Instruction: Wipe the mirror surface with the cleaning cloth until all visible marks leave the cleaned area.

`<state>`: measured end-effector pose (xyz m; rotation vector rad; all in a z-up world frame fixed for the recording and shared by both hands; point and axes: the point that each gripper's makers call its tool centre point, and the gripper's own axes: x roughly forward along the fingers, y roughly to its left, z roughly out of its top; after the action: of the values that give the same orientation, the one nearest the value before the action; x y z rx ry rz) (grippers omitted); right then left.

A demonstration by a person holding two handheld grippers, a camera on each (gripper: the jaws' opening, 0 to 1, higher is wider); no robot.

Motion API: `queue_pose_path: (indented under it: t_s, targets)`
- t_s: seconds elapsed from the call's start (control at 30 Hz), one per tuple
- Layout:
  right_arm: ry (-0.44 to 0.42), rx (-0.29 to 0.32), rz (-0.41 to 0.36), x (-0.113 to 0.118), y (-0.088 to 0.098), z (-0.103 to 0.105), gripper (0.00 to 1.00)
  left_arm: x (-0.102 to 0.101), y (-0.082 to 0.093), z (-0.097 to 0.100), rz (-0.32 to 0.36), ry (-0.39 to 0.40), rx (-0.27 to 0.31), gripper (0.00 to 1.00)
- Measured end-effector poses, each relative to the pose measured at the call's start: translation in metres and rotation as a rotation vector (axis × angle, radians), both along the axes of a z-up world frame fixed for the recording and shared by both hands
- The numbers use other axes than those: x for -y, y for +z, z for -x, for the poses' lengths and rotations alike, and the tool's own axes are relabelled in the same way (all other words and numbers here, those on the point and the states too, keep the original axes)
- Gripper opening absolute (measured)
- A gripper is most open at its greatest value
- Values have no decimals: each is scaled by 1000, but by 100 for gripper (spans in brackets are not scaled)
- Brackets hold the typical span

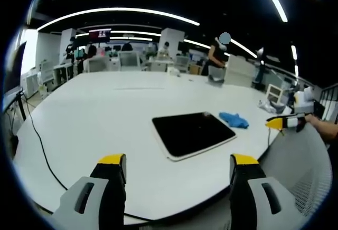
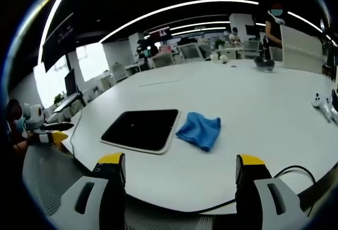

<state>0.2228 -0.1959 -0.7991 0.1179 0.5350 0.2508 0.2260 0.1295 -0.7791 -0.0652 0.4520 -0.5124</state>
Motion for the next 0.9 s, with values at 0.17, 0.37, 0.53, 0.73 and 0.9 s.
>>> queue_pose_path:
  t_s: [0.17, 0.37, 0.53, 0.73, 0.9]
  targets:
    - [6, -1, -1, 0, -1, -1, 83, 0, -1, 0, -1, 1, -6, 79]
    - [7, 3, -2, -2, 1, 0, 83, 1, 0, 1, 2, -6, -3, 79]
    - [10, -1, -4, -5, 1, 1, 81, 0, -1, 2, 11, -4, -8, 77]
    - [11, -16, -3, -7, 0, 3, 80, 1, 0, 3, 17, -12, -6, 77]
    - [34, -34, -6, -12, -1, 5, 76, 1, -1, 3, 13, -5, -9, 77]
